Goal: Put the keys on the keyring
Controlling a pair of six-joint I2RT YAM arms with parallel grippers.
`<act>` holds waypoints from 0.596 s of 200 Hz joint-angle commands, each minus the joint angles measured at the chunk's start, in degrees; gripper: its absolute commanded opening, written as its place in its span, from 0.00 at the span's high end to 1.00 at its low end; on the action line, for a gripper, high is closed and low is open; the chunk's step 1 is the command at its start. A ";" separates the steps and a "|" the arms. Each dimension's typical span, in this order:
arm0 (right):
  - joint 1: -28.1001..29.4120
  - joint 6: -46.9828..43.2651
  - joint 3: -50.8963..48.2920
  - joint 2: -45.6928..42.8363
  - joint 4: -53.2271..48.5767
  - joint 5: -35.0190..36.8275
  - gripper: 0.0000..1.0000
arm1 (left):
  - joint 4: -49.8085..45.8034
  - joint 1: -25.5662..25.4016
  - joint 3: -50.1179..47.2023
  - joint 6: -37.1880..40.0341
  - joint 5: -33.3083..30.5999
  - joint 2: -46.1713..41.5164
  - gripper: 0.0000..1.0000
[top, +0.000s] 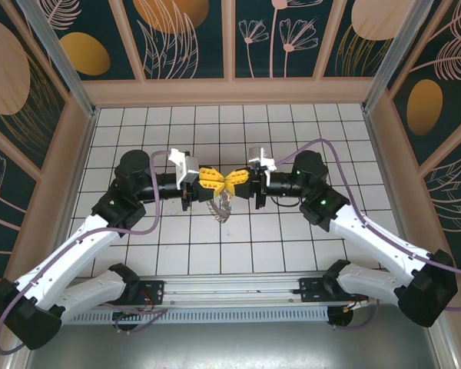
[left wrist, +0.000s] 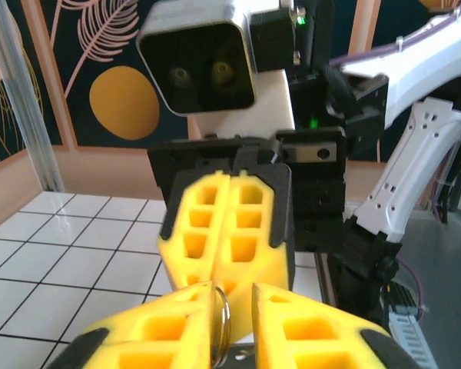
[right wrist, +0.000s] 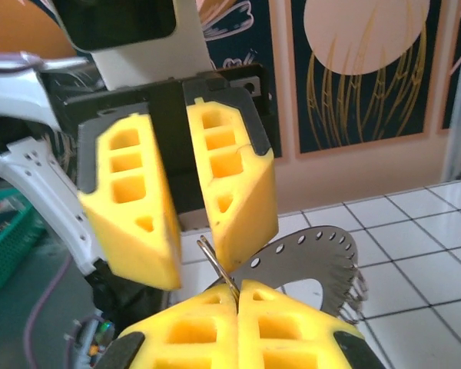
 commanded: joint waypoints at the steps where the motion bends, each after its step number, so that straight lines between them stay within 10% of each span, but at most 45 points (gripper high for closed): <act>1: 0.84 -10.79 5.36 -1.00 -12.15 6.08 1.00 | -7.52 -0.44 2.94 3.10 -0.08 -0.14 0.77; 119: 3.55 -26.20 11.30 -1.43 -29.80 17.13 1.00 | -37.00 -0.47 20.21 17.36 -7.13 7.68 0.75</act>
